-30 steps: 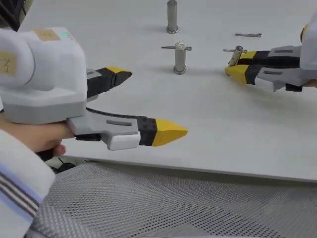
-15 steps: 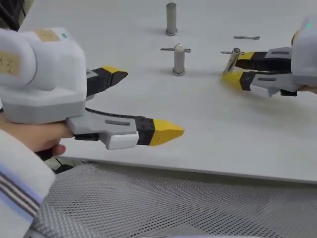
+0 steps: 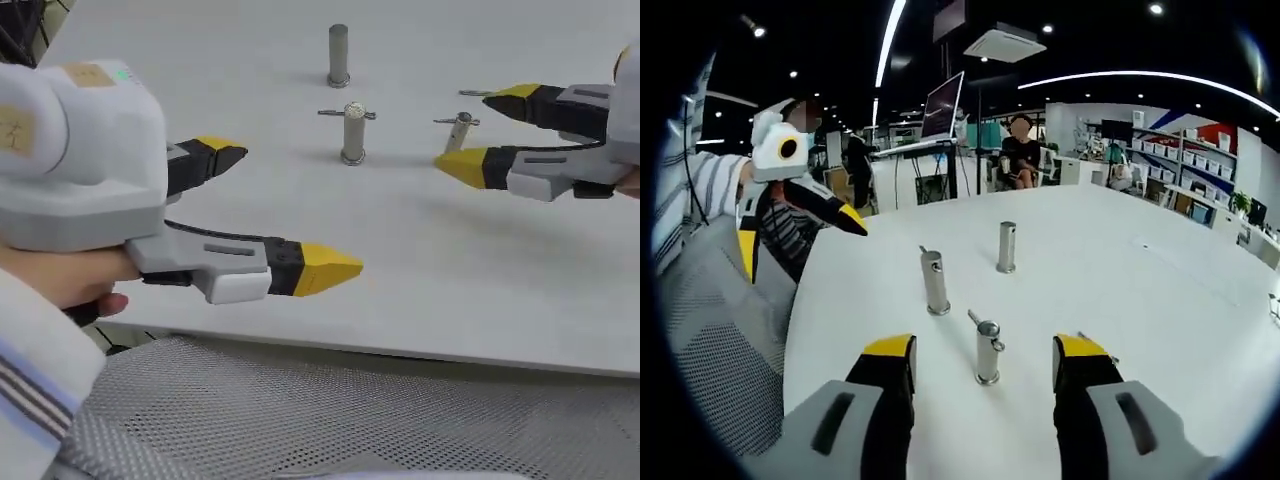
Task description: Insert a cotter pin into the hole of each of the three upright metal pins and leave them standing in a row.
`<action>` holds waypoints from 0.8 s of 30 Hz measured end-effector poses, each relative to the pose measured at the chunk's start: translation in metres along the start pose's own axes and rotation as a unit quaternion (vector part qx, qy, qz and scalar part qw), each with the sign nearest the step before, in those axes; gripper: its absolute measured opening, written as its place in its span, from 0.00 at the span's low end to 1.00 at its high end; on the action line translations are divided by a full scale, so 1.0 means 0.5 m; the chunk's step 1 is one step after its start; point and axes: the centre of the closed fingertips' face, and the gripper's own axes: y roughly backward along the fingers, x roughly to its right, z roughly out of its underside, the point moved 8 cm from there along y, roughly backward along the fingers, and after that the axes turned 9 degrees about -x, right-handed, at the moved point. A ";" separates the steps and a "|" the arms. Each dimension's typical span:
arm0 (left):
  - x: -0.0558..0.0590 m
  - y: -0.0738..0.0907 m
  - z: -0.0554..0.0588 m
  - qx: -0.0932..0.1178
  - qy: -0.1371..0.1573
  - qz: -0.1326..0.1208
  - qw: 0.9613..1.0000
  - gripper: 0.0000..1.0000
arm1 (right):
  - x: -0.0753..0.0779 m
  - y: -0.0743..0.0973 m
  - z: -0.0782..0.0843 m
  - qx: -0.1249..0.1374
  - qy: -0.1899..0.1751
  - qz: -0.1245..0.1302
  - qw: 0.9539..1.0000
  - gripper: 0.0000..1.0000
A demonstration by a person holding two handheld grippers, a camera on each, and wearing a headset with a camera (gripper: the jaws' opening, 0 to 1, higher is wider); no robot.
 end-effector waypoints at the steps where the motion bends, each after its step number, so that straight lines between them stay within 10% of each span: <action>1: -0.001 0.001 0.000 0.001 0.001 0.000 1.000 0.95 | -0.002 0.006 0.000 -0.012 0.014 0.005 1.000 0.58; 18: -0.002 0.021 -0.038 0.053 -0.016 -0.009 0.998 0.96 | -0.070 0.079 -0.020 -0.049 0.018 0.036 0.998 0.92; 24: -0.006 0.024 -0.033 0.050 -0.010 -0.009 0.999 0.96 | -0.090 0.101 -0.003 -0.051 -0.085 0.026 0.995 0.96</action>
